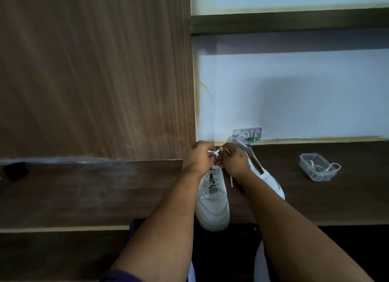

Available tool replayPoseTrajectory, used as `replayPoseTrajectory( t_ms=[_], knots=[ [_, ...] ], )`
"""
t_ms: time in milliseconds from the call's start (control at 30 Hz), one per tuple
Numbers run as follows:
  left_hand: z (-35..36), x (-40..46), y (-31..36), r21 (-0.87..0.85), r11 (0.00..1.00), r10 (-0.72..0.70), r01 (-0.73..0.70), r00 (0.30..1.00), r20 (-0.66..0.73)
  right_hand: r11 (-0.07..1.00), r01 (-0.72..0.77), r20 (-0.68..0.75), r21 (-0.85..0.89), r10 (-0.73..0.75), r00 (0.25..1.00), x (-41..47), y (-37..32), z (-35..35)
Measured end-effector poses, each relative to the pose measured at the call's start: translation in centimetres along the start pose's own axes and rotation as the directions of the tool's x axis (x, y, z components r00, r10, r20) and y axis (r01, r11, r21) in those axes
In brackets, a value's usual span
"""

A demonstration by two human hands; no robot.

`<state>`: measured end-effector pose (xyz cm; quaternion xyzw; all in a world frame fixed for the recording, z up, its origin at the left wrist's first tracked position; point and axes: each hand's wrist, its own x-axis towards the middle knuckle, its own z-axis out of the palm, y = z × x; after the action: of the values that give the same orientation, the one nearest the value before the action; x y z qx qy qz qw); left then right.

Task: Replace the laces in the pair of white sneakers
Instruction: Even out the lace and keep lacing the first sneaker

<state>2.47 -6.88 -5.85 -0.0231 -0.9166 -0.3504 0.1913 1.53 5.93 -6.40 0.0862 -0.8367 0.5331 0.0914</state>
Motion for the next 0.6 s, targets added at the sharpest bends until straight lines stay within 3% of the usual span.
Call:
replayPoseTrajectory(
  t_ms=[167, 233, 267, 300, 367, 467, 533, 600],
  knots=[
    [-0.3, -0.5, -0.3, -0.011, 0.995, 0.097, -0.098, 0.995, -0.031, 0.997, 0.022, -0.049, -0.073, -0.025, 0.998, 0.5, 0.5, 0.4],
    [-0.5, -0.2, -0.2, 0.013, 0.999, -0.052, 0.052, 0.998, 0.020, 0.984, 0.043, -0.102, -0.170, -0.061, 0.993, 0.8, 0.9, 0.3],
    [-0.5, -0.1, 0.0, -0.059, 0.980, -0.185, 0.191, 0.979, 0.088, 0.984, 0.047, -0.133, -0.174, -0.071, 0.989, 0.9, 1.0, 0.2],
    [-0.5, 0.0, 0.3, -0.181, 0.926, -0.300, 0.331, 0.937, 0.179, 0.986, 0.056, -0.158, -0.157, -0.082, 0.984, 0.9, 1.1, 0.0],
    [-0.8, 0.1, 0.6, -0.368, 0.785, -0.401, 0.498, 0.862, 0.312, 0.987, 0.100, -0.182, -0.126, -0.123, 0.976, 0.8, 0.7, -0.4],
    [-1.3, 0.1, 0.4, -0.457, 0.694, -0.424, 0.557, 0.829, 0.366, 0.994, 0.108, -0.026, -0.002, -0.108, 0.994, 0.4, 0.0, -0.8],
    [-1.5, 0.1, 0.4, -0.478, 0.667, -0.427, 0.572, 0.819, 0.384, 0.995, 0.095, 0.118, -0.030, -0.091, 0.989, 0.2, -0.1, -0.9],
    [-1.5, 0.0, 0.3, -0.476, 0.656, -0.424, 0.586, 0.808, 0.410, 0.995, 0.099, 0.144, -0.008, -0.097, 0.985, 0.1, 0.2, -1.2]
  ],
)
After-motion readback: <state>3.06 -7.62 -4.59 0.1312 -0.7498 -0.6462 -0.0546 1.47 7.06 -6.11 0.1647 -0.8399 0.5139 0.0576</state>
